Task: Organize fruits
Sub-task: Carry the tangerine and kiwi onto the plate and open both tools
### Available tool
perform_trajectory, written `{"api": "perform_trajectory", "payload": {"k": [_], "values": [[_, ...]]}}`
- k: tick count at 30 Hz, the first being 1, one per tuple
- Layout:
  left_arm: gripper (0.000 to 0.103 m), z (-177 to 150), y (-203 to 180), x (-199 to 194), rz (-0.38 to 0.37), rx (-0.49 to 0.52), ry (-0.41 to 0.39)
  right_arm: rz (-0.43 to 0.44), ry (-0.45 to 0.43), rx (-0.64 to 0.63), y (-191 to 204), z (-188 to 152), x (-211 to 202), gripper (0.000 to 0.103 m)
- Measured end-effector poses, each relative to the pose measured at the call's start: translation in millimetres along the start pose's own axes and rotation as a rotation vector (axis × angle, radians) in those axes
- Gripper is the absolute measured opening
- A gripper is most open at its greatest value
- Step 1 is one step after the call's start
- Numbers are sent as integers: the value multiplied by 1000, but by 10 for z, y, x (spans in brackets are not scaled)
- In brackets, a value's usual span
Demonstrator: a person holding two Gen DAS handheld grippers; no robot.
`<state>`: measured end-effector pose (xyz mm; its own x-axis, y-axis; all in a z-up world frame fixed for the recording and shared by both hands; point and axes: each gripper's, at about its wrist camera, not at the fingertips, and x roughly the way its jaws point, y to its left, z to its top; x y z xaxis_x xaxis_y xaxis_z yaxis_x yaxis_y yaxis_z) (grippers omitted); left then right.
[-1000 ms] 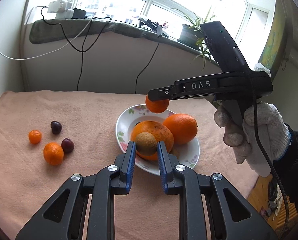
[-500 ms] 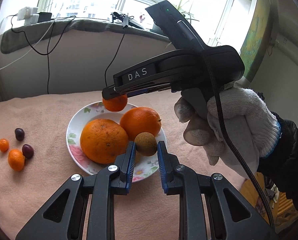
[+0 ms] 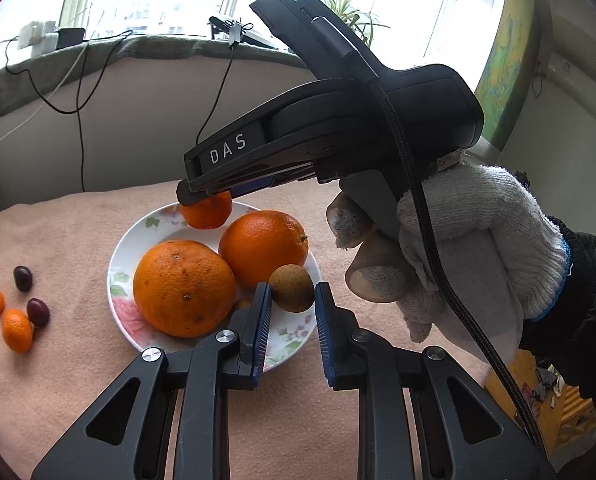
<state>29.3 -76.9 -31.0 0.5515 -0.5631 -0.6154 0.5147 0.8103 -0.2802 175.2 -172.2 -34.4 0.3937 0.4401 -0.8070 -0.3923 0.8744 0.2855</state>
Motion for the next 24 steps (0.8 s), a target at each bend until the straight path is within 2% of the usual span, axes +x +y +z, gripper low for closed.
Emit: {"api": "perform_trajectory", "payload": {"k": [16, 18, 20, 24], "values": [[22, -15, -19, -35, 25, 6, -9, -20, 1, -22, 37, -18, 5, 41], [24, -15, -13, -47, 29, 3, -11, -12, -6, -22, 36, -19, -7, 45], [28, -22, -1, -70, 29, 3, -14, -15, -20, -25, 41, -14, -33, 64], [39, -25, 5, -124, 35, 6, -26, -15, -47, -31, 73, 3, -95, 67]]}}
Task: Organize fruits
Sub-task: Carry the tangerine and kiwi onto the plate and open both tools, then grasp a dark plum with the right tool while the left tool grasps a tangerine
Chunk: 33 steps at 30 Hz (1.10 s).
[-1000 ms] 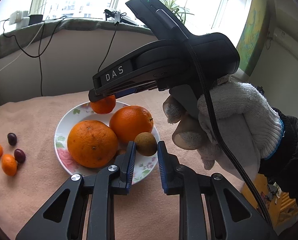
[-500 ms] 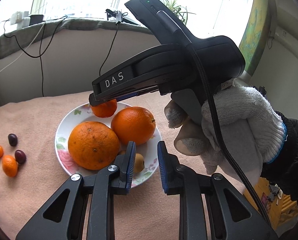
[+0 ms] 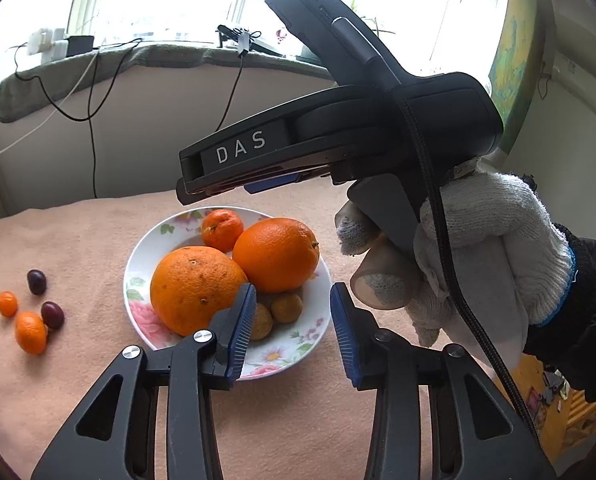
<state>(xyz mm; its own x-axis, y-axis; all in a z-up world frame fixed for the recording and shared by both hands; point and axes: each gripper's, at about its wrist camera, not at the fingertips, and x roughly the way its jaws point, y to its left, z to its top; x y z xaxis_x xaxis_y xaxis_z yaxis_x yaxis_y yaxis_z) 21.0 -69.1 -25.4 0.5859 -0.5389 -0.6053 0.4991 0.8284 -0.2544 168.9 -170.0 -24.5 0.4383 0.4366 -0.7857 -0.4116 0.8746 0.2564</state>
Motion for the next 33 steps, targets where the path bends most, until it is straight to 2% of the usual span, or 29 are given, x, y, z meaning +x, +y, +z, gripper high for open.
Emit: {"api": "perform_trajectory", "payload": {"k": [2, 6, 8, 16, 21, 28, 33], "values": [[48, 1, 7, -37, 7, 3, -9, 1, -4, -5, 18, 14, -15, 69], [55, -12, 70, -125, 24, -2, -25, -6, -15, -21, 79, 33, -22, 75], [62, -31, 118, -182, 35, -6, -33, -14, -24, -30, 116, 40, -28, 76], [63, -90, 479, -377, 125, -38, -51, -10, -60, -87, 341, 83, -15, 76], [63, -172, 815, -485, 193, -69, -44, -6, -70, -177, 575, 102, 24, 76], [63, -278, 1276, -547, 283, -114, -10, 30, 17, -244, 875, 130, 236, 76], [63, -353, 1529, -531, 299, -139, 9, 87, 90, -239, 1007, 175, 432, 76]]}}
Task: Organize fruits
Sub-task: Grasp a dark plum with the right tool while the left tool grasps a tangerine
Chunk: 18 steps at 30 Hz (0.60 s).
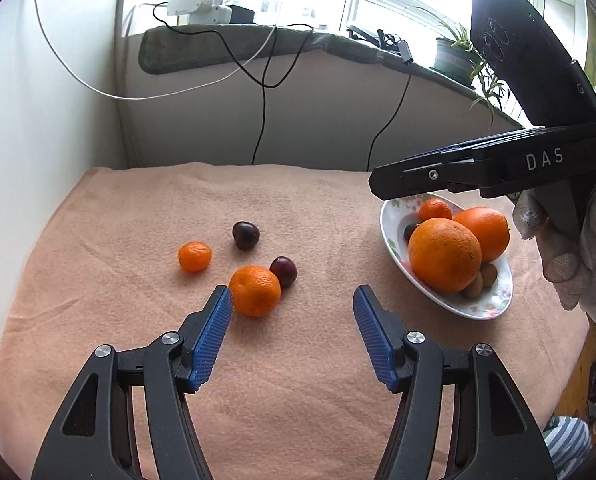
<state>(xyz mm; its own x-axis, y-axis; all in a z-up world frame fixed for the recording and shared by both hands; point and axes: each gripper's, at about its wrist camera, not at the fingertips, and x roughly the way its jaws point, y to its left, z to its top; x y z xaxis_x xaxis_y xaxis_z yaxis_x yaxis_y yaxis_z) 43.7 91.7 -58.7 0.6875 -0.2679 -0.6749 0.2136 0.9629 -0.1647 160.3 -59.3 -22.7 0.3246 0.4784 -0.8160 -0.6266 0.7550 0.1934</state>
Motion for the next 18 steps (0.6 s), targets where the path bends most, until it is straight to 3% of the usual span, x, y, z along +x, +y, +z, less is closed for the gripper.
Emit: {"api": "perform_trajectory", "payload": {"k": [4, 12, 18], "values": [[62, -14, 80, 85, -2, 2, 20, 29, 66, 30, 40, 58, 215, 76], [43, -24, 172, 240, -19, -16, 60, 101, 150, 167, 12, 120, 598, 52], [41, -34, 157, 321, -14, -9, 81, 114, 191, 213, 17, 119, 812, 43]]}}
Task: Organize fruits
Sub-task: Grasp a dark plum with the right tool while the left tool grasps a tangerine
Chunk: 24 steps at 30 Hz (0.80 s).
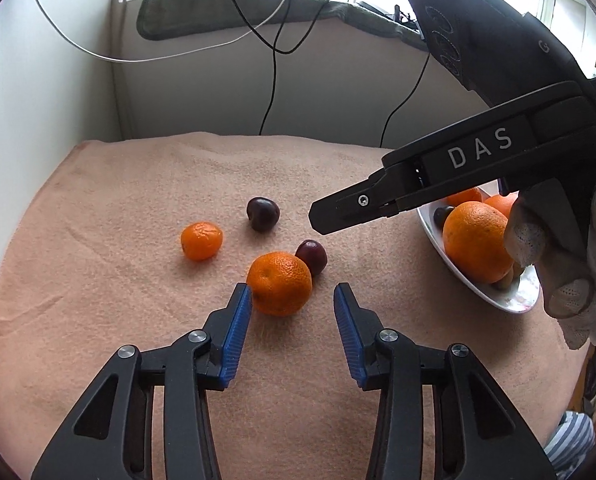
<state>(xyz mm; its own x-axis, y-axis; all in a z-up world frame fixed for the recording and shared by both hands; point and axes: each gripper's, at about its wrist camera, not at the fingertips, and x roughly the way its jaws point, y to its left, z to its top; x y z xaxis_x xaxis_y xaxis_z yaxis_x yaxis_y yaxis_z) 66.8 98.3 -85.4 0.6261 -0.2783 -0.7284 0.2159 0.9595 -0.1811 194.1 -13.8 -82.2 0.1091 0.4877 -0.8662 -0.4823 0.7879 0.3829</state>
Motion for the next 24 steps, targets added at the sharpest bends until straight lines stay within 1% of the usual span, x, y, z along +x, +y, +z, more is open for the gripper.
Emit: {"api": "perform_trajectory", "payload": {"k": [5, 14, 15, 16, 17, 24], "values": [[41, 7, 3, 48, 2, -6, 8, 16, 25, 25, -12, 7, 120, 38], [41, 82, 41, 192, 14, -21, 24, 54, 48, 68, -57, 21, 274, 32], [39, 76, 58, 192, 13, -27, 31, 56, 47, 68, -55, 17, 273, 32], [35, 76, 73, 212, 18, -32, 36, 58, 47, 69, -57, 11, 267, 30], [34, 73, 83, 227, 16, -37, 41, 61, 48, 67, -55, 10, 268, 28], [33, 96, 83, 260, 16, -36, 40, 72, 54, 70, -64, 43, 279, 27]]}}
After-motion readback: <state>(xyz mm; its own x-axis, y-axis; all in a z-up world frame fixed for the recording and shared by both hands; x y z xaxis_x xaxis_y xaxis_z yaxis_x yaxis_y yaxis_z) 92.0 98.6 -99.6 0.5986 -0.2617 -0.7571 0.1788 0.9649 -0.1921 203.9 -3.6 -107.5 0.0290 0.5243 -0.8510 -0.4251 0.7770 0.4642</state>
